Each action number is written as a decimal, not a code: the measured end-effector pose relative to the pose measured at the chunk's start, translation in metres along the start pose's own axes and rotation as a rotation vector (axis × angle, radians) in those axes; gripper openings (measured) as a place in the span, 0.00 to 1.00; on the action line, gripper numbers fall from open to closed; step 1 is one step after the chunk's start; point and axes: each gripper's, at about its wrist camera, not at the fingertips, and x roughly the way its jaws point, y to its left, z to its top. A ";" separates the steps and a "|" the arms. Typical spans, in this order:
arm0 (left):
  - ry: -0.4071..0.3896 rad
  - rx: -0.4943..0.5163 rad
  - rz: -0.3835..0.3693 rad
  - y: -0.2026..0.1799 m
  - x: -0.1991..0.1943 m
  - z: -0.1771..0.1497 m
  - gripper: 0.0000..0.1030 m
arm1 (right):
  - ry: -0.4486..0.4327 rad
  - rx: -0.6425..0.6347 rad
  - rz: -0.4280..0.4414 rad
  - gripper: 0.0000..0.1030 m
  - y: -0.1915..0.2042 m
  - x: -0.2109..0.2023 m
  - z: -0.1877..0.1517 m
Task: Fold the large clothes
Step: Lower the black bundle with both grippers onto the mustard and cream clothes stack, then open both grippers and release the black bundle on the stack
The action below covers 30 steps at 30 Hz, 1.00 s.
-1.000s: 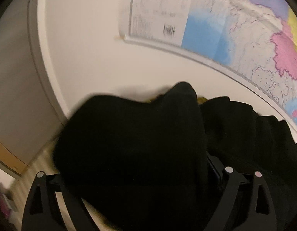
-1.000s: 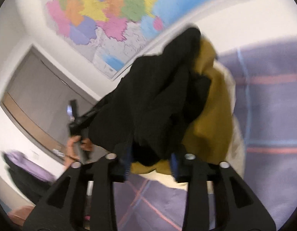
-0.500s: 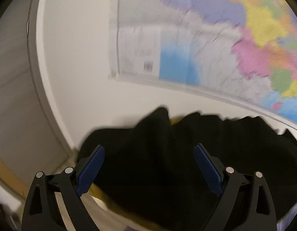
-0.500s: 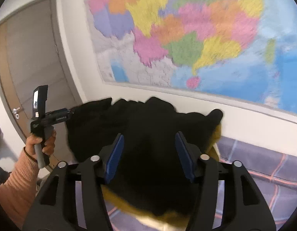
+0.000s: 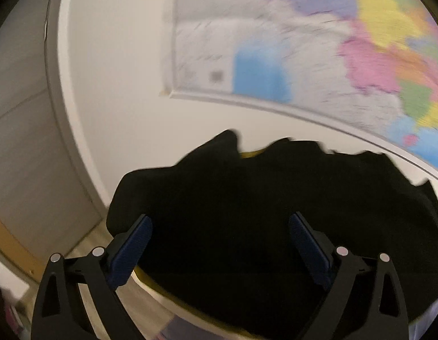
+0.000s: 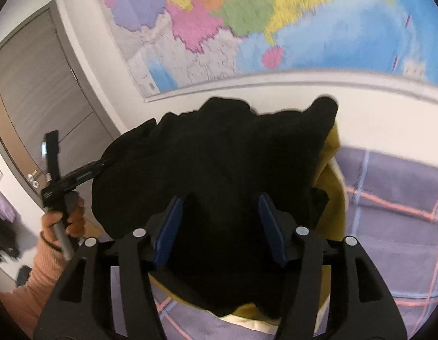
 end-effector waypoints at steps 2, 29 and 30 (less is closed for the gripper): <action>-0.028 0.038 -0.027 -0.014 -0.017 -0.004 0.91 | -0.013 -0.032 -0.010 0.59 0.007 -0.004 -0.001; -0.005 0.066 -0.085 -0.098 -0.094 -0.085 0.93 | -0.073 -0.197 -0.061 0.94 0.060 -0.050 -0.049; 0.001 0.064 -0.078 -0.100 -0.098 -0.089 0.93 | -0.075 -0.196 -0.060 0.94 0.061 -0.053 -0.052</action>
